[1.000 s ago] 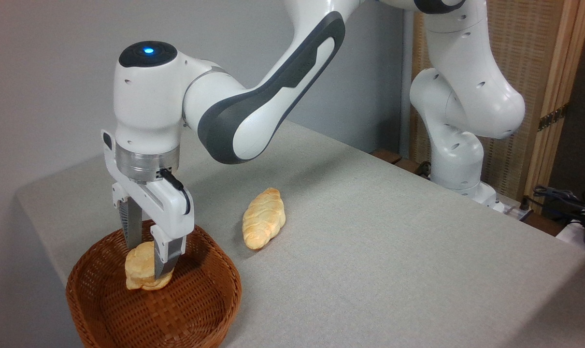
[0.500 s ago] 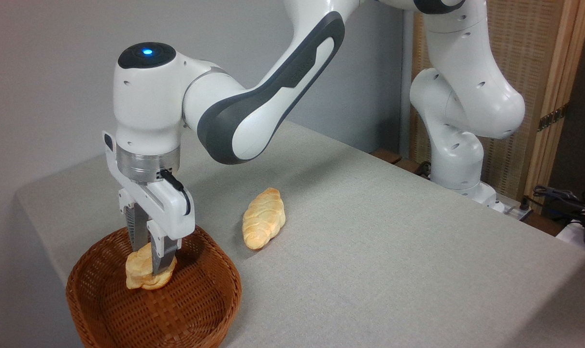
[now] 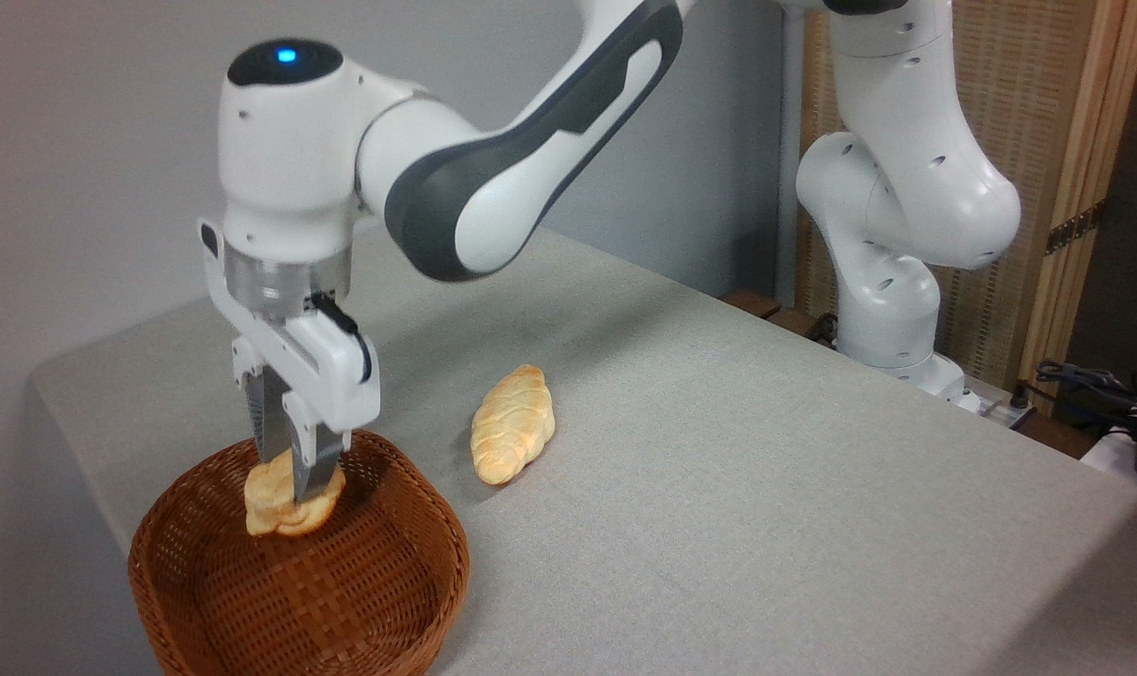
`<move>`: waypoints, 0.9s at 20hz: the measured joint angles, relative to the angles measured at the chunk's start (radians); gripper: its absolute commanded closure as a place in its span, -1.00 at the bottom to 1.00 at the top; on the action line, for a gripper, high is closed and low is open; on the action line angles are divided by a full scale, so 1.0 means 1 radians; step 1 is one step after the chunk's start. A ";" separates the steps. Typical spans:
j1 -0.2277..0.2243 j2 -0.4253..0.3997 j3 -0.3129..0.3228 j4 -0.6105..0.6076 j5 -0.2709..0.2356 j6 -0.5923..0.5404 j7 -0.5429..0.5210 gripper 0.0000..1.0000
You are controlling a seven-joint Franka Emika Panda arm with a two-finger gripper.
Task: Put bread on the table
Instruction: 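Lift the round roll out of the basket and carry it beside the elongated roll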
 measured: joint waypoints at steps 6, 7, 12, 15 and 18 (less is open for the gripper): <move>0.001 -0.102 0.003 0.002 0.000 -0.140 0.000 0.08; 0.001 -0.115 0.003 0.002 0.000 -0.174 0.000 0.08; 0.000 -0.182 -0.003 -0.051 0.000 -0.264 0.000 0.00; -0.004 -0.219 -0.008 -0.130 0.000 -0.263 0.003 -0.01; -0.023 -0.253 -0.010 -0.210 0.000 -0.262 0.034 -0.59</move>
